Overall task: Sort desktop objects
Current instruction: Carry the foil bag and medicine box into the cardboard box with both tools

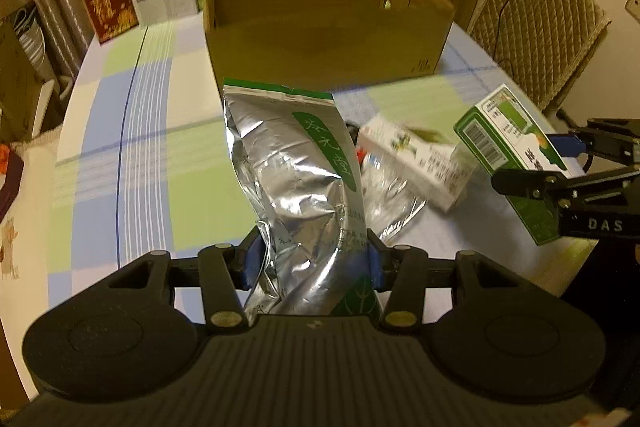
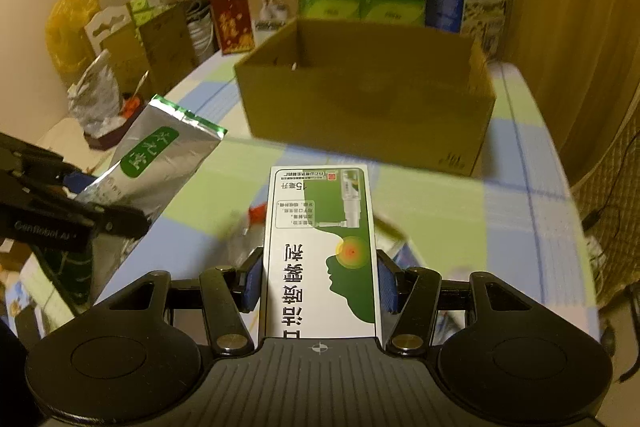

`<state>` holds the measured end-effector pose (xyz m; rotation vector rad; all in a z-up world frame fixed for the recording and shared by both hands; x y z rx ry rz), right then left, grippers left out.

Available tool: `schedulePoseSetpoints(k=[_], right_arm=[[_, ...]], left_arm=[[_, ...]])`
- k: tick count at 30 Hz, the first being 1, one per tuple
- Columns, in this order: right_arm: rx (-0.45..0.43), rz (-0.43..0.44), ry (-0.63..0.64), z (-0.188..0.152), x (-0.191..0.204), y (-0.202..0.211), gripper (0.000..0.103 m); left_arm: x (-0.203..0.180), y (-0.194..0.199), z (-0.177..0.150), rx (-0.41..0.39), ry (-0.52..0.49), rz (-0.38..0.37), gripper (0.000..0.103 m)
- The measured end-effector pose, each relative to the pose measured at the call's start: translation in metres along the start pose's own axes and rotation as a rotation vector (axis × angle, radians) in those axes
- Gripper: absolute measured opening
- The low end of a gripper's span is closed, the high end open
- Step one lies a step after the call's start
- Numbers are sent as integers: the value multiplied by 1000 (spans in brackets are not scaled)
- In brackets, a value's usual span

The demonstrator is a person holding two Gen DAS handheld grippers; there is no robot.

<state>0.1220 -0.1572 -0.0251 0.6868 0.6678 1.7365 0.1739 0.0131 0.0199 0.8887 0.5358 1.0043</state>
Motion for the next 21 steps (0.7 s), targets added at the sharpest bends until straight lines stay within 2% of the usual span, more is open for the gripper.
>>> schedulePoseSetpoints(k=[13, 21], right_arm=[[-66, -21, -12, 75, -30, 3, 52], [-66, -40, -25, 129, -57, -23, 52]], left_arm=[[-1, 1, 63, -44, -36, -7, 45], [12, -22, 117, -53, -37, -19, 45]])
Point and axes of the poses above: each gripper's, at about its wrist camera, not at the fingertips, and y roughly against the way its jaws point, x to its left, z to its top, the point moved 1 cm from there along -y, roughly the way its jaws point, and after that the axes turned 3 degrees about -y, right-handed, at the moved point
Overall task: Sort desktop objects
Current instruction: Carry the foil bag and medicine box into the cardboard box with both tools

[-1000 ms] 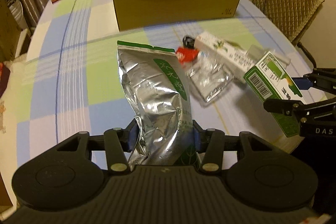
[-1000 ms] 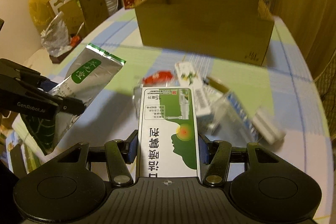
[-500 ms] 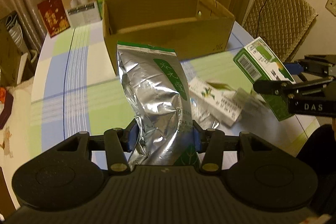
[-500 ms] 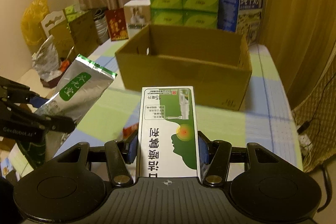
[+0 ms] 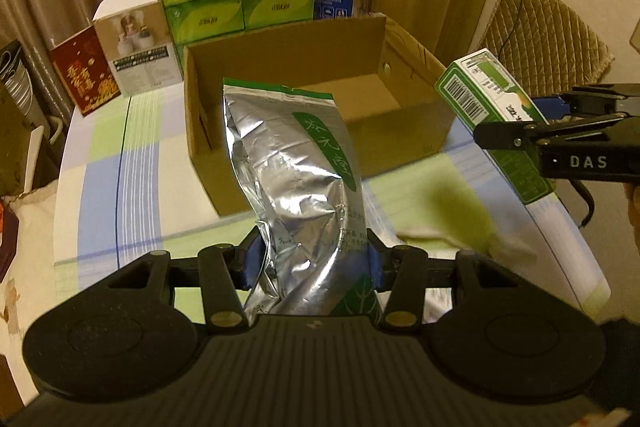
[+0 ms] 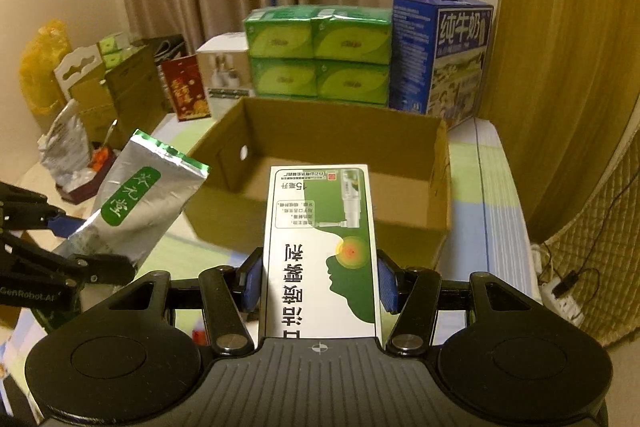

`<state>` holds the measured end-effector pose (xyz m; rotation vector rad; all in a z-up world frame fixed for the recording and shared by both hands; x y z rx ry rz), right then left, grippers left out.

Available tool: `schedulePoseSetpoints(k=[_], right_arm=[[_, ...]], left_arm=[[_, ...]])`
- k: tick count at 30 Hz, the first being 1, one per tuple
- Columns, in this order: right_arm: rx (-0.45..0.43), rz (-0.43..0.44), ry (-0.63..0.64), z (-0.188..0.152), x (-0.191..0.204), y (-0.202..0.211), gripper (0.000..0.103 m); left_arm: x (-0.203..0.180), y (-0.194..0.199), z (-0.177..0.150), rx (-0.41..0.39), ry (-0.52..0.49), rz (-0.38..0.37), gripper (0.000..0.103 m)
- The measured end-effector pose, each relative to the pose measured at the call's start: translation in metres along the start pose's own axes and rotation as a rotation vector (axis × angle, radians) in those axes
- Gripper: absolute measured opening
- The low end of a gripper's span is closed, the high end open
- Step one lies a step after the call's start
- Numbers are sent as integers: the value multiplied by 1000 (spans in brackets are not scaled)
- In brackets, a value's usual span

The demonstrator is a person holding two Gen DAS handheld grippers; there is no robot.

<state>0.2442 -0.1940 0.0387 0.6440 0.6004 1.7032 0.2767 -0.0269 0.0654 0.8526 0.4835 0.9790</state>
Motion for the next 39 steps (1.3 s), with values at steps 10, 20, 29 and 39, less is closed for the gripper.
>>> schedulePoseSetpoints(k=[10, 20, 29, 39], right_arm=[[21, -7, -46, 57, -29, -63, 52], [52, -20, -119, 86, -55, -114, 52], [68, -31, -115, 92, -58, -143, 52], [79, -42, -121, 89, -59, -164, 53]], left_arm=[[30, -48, 70, -10, 43, -28, 45], [49, -98, 115, -15, 79, -42, 45], [59, -130, 135, -38, 111, -60, 45], [79, -141, 135, -94, 172, -41, 63]])
Point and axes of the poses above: each gripper's, at about its wrist camera, not at the fingertips, and y roughly against the way its jaws point, x to its left, z to its top, the point moved 1 cm from there along -y, roughly the way its jaws point, and after that the axes turned 3 degrees about -y, right-handed, at the moved point
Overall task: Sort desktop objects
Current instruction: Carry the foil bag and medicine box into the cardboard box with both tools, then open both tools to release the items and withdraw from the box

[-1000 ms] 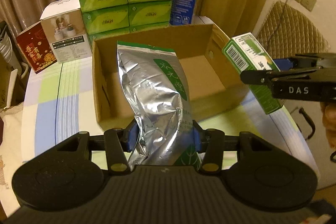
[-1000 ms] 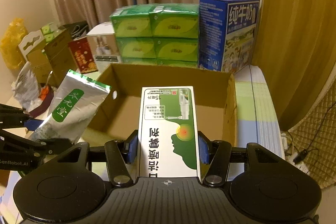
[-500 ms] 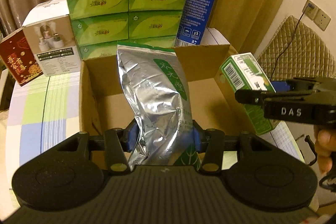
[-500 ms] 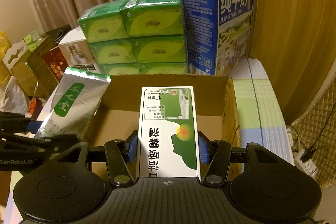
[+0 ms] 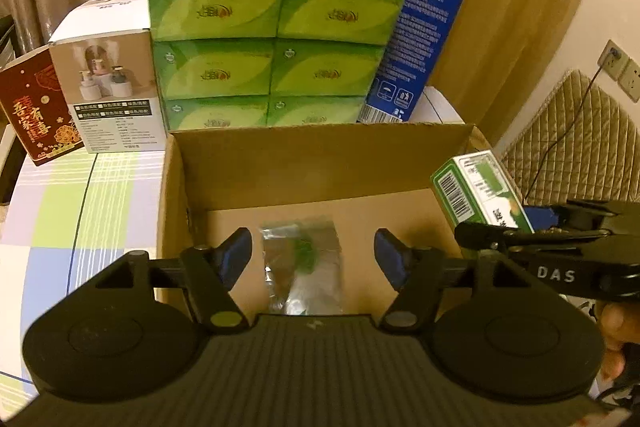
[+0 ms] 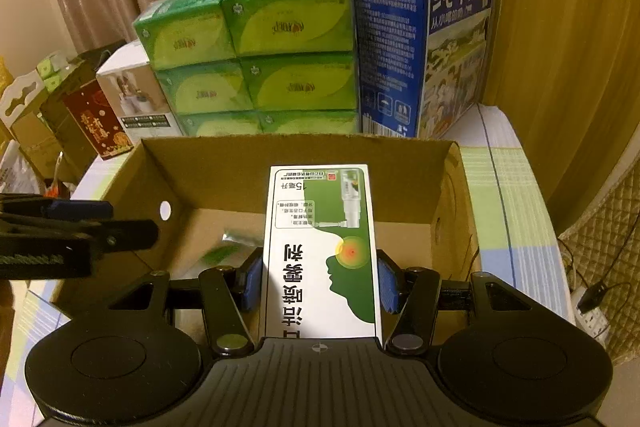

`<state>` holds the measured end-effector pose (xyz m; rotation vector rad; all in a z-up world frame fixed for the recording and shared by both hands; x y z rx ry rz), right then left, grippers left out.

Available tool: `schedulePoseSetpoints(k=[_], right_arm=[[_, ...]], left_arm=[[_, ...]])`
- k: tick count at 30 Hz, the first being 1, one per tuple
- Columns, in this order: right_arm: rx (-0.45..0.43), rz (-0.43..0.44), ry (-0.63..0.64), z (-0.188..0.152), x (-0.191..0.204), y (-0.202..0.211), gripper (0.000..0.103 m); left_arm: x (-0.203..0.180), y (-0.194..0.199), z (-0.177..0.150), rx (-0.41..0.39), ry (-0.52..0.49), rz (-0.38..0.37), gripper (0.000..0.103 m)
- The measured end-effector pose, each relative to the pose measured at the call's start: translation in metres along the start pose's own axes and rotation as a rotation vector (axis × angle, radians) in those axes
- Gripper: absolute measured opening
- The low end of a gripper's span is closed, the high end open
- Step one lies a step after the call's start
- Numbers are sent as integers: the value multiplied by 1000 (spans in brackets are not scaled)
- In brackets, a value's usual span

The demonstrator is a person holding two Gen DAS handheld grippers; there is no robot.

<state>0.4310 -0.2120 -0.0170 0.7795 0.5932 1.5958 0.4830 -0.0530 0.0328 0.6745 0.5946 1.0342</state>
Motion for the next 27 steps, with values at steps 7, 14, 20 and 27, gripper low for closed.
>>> schedulePoseSetpoints(k=[7, 14, 20, 27], right_arm=[[-49, 37, -48, -1, -4, 2, 75], [-91, 19, -33, -7, -8, 37, 77], [-121, 18, -26, -33, -12, 86, 83], [-129, 46, -34, -83, -17, 146, 89]], left_arm=[[11, 16, -13, -10, -10, -1, 63], [7, 47, -36, -19, -14, 1, 64], [-7, 91, -66, -37, -41, 9, 69], [-25, 137, -112, -27, -47, 6, 72]])
Point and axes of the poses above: each gripper's, at about its wrist camera, not at the fingertips, and y roughly against the way its jaws point, x to its left, z to its top, the point moved 1 cm from there along -y, roughly the way its jaws point, and after that the axes turned 3 degrees about -y, right-handed, at the moved point
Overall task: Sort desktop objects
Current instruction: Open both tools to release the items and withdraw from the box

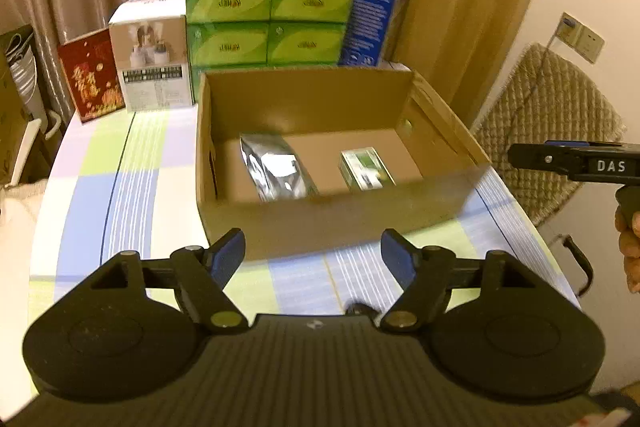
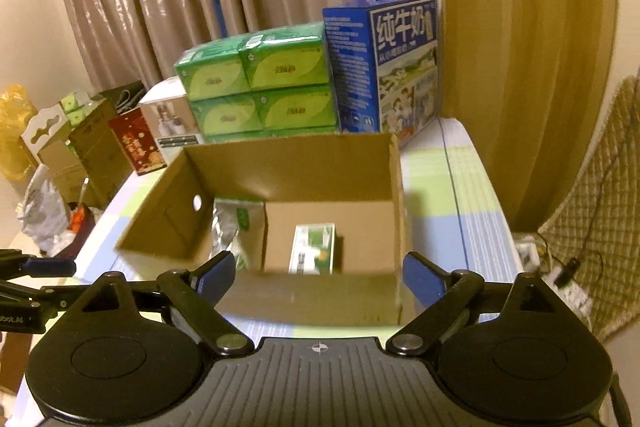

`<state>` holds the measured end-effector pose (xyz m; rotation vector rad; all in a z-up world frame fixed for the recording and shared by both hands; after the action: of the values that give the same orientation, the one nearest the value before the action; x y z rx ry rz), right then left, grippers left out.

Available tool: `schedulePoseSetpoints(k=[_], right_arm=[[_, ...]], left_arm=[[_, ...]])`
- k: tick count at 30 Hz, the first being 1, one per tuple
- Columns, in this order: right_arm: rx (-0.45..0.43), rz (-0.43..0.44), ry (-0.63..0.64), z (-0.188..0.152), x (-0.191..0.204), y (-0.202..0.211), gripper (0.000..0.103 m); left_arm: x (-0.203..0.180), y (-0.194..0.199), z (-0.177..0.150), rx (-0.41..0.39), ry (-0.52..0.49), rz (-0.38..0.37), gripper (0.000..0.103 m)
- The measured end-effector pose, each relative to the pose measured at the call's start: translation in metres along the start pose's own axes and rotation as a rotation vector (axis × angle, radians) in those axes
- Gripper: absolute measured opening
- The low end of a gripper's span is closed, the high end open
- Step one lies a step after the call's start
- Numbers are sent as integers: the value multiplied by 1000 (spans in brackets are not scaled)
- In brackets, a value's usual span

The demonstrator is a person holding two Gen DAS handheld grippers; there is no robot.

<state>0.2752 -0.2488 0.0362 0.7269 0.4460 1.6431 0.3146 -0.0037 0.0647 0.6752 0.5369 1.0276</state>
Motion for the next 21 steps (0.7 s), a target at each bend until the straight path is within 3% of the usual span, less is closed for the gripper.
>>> schedulePoseSetpoints(k=[2, 11, 21], right_arm=[[1, 5, -9, -14, -2, 17, 91], [7, -3, -23, -77, -10, 78, 96], [55, -9, -41, -129, -35, 115, 97]], left_arm=[[-6, 13, -14, 1, 1, 3, 79], [-36, 58, -72, 4, 3, 20, 90], [-62, 76, -121, 34, -3, 33, 97]])
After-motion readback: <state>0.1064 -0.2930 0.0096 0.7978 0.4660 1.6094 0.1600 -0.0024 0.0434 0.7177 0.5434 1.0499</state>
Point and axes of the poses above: each gripper's, at about its wrist camera, not at the fingertips, and y roughly against the way its jaws point, x to its left, z to its top, the point moved 1 cm from there along -y, roughly the way its jaws point, and after that the axes turned 3 degrees about -y, right-handed, at the moved point
